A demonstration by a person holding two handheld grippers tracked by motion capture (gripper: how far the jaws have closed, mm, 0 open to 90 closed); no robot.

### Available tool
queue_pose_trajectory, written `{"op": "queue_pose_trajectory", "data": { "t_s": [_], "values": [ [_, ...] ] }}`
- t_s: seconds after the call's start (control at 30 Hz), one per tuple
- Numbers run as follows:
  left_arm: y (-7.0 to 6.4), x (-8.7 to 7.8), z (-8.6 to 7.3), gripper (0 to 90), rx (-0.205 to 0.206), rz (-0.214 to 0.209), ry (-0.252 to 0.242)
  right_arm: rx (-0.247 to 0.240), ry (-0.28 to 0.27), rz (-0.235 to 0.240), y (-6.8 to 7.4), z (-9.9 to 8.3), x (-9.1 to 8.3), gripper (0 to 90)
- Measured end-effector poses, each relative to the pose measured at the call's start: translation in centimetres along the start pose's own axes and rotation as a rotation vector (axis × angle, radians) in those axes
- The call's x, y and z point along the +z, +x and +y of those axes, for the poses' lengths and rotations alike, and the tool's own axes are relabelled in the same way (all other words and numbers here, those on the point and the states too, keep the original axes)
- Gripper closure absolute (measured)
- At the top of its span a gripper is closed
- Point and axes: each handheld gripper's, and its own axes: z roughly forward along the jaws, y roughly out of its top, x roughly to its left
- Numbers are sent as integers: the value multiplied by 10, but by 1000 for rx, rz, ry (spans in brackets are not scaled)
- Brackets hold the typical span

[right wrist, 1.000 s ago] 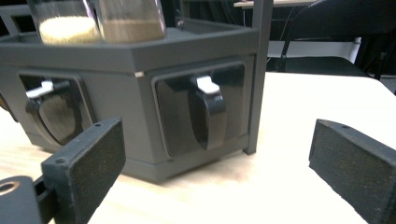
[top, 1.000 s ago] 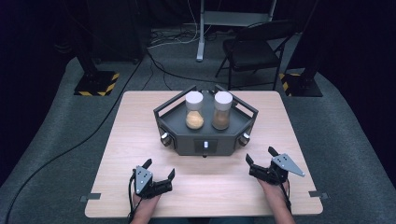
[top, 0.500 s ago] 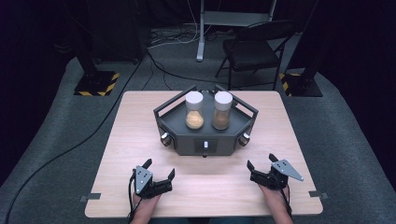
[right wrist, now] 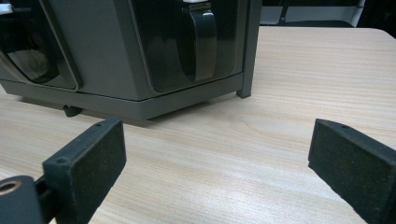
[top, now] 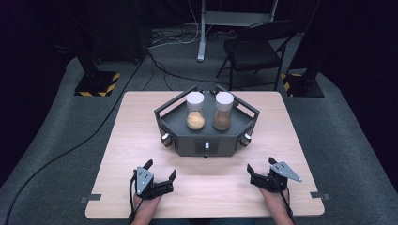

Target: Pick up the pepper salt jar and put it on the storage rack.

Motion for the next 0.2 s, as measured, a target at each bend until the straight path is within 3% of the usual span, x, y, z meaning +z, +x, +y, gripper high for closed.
{"op": "queue_pose_trajectory", "data": {
  "t_s": [0.2],
  "values": [
    [0, 0, 0, 6, 4, 1, 1, 4, 7, 4, -1, 1, 0, 33]
  ]
}}
